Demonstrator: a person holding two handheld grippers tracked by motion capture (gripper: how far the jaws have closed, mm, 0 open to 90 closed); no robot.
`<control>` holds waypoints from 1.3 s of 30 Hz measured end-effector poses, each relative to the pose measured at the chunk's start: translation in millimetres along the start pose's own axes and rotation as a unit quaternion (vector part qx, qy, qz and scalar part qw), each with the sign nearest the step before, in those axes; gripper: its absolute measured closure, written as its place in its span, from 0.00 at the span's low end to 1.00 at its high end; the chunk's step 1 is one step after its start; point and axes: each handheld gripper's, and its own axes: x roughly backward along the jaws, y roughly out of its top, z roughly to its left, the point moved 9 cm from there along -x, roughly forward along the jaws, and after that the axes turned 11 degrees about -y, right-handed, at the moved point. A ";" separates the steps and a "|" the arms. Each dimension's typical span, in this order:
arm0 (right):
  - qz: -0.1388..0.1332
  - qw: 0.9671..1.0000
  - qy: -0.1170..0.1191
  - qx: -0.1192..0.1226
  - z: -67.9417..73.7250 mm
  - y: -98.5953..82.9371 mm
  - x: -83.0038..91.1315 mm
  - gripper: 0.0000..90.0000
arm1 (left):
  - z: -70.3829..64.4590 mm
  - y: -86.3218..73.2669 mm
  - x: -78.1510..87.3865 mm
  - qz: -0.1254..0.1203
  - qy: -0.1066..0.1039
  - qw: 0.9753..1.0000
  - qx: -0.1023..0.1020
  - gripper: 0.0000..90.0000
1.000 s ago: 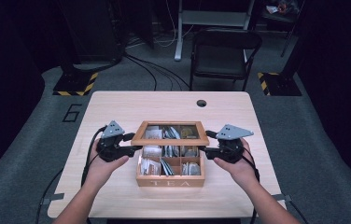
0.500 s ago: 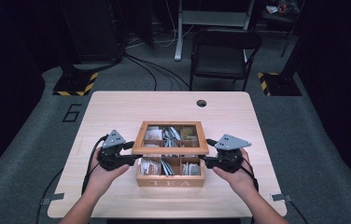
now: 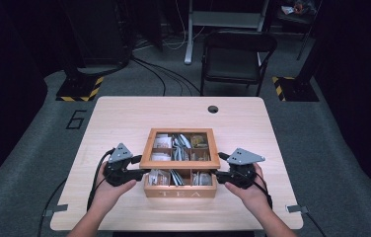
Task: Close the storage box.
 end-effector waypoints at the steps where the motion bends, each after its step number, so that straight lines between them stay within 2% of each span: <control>1: 0.002 1.000 -0.001 -0.008 1.0 -0.8 0.1 0.45 | -0.5 -1.2 -0.1 0.002 -0.001 1.000 0.000 0.53; 12: 0.001 1.000 0.014 -0.026 6.6 -8.3 6.8 0.47 | -5.0 -7.3 -1.8 0.001 -0.002 1.000 -0.002 0.55; 19: 0.006 0.999 0.015 -0.032 8.9 -14.5 6.0 0.48 | -12.9 -11.0 -5.8 0.005 -0.010 1.000 -0.014 0.55; 21: 0.008 0.999 0.017 -0.036 10.1 -16.8 6.0 0.48 | -14.8 -13.1 -6.1 0.007 -0.018 1.000 -0.009 0.54; 31: 0.021 0.998 0.026 -0.043 15.4 -27.3 6.1 0.48 | -18.9 -23.4 -10.9 0.005 -0.020 1.000 -0.007 0.55; 32: 0.021 0.998 0.029 -0.045 16.6 -28.4 6.0 0.48 | -18.5 -24.8 -11.1 0.009 -0.019 1.000 -0.012 0.55; 39: 0.031 0.998 0.033 -0.045 22.6 -36.8 5.4 0.48 | -22.0 -33.9 -13.7 0.021 -0.026 0.999 -0.007 0.55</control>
